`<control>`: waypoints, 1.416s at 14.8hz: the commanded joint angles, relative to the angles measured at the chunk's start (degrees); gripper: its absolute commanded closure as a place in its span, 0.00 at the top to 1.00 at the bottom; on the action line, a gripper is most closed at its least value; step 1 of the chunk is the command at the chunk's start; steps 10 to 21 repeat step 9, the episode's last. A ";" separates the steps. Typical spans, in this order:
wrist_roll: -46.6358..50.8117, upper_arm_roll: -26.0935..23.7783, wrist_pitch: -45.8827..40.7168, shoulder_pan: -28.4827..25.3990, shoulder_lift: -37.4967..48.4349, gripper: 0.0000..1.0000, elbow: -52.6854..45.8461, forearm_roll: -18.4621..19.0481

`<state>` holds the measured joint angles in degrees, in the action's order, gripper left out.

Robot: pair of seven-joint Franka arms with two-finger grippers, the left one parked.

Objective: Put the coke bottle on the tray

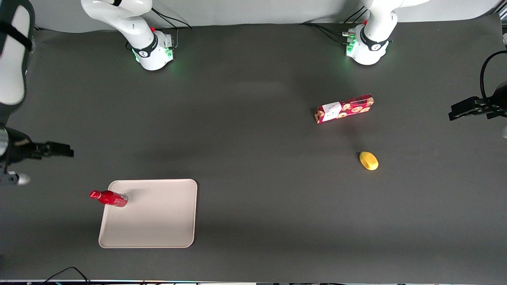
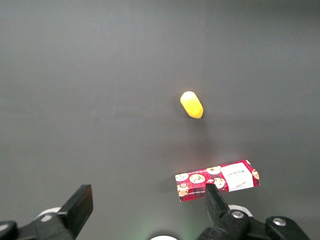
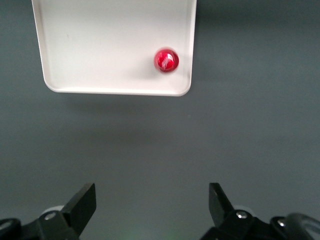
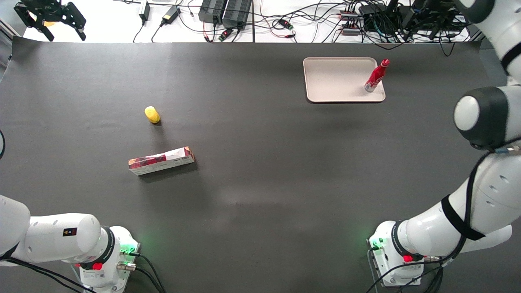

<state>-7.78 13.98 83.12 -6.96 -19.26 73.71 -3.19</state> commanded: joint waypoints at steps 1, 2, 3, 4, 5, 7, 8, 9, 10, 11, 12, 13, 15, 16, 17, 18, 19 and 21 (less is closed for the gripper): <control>3.29 -0.71 10.44 -0.77 17.63 1.00 27.47 3.35; 4.25 -2.19 14.48 -0.77 20.81 1.00 33.46 5.28; 6.26 -3.25 17.31 -0.68 22.58 1.00 37.09 6.26; 6.72 -3.35 17.68 -0.68 22.42 1.00 37.30 6.35; 6.89 -3.35 17.60 -0.68 22.07 1.00 36.17 6.35; 8.29 -3.35 17.42 -0.59 20.84 1.00 32.75 5.48; 9.87 -3.35 17.34 -0.59 20.23 1.00 31.25 5.30; 11.02 -3.26 17.34 -0.51 19.96 1.00 30.80 4.17; 11.02 -3.26 17.34 -0.51 19.96 1.00 30.80 4.17; 11.02 -3.26 17.34 -0.51 19.96 1.00 30.80 4.17; 11.02 -3.26 17.34 -0.51 19.96 1.00 30.80 4.17; 11.02 -3.26 17.34 -0.51 19.96 1.00 30.80 4.17; 11.02 -3.26 17.34 -0.51 19.96 1.00 30.80 4.17; 11.02 -3.26 17.34 -0.51 19.96 1.00 30.80 4.17; 11.02 -3.26 17.34 -0.51 19.96 1.00 30.80 4.17; 11.02 -3.26 17.34 -0.51 19.96 1.00 30.80 4.17; 11.02 -3.26 17.34 -0.51 19.96 1.00 30.80 4.17; 11.02 -3.26 17.34 -0.51 19.96 1.00 30.80 4.17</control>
